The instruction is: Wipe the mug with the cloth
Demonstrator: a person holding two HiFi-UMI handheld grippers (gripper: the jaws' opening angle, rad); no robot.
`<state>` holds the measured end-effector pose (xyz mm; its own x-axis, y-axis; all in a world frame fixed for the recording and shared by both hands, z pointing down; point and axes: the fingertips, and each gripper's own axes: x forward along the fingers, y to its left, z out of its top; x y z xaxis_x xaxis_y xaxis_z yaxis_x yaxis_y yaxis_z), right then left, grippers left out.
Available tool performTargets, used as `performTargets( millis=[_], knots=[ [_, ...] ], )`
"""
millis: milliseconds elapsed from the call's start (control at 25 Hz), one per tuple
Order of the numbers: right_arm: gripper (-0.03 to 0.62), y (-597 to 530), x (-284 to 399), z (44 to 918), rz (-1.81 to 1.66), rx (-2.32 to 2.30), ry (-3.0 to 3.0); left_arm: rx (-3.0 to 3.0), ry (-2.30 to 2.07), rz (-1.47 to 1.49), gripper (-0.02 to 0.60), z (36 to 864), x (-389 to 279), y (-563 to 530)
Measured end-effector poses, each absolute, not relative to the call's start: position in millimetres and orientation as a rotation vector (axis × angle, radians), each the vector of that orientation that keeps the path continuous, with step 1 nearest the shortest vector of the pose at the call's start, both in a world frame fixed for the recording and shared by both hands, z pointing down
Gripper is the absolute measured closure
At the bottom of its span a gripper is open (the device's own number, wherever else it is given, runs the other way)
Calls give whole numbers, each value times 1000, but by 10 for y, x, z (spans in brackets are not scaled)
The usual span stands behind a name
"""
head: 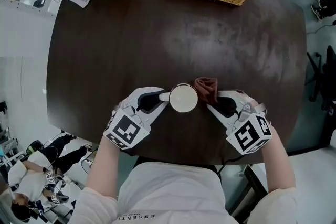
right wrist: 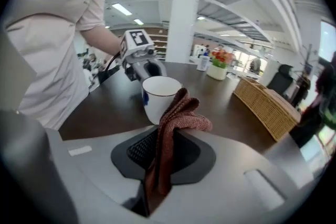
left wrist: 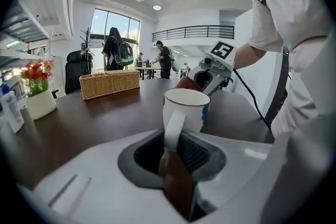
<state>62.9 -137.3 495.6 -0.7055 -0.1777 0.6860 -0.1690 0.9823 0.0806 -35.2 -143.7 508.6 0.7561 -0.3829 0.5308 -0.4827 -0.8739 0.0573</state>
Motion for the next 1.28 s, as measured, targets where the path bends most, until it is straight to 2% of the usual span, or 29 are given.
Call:
performTargets(
  millis=[200,480,1000,1280],
  knots=[
    [510,-1238,679,4897,270,534,-2415,2942,-621,802,508,5057,-327,-1320],
    [510,-1098,677,4959,602,841,-2363,3015,-378,627,508,4951,-256,-1308],
    [510,-1113,737,5073,711,998,-2250,3024,-250,580,513,4931,-200,-1275],
    [510,-1180,856,4979,706,1033,-2232,3003,-289,373,514,4463,-151,-1273]
  ],
)
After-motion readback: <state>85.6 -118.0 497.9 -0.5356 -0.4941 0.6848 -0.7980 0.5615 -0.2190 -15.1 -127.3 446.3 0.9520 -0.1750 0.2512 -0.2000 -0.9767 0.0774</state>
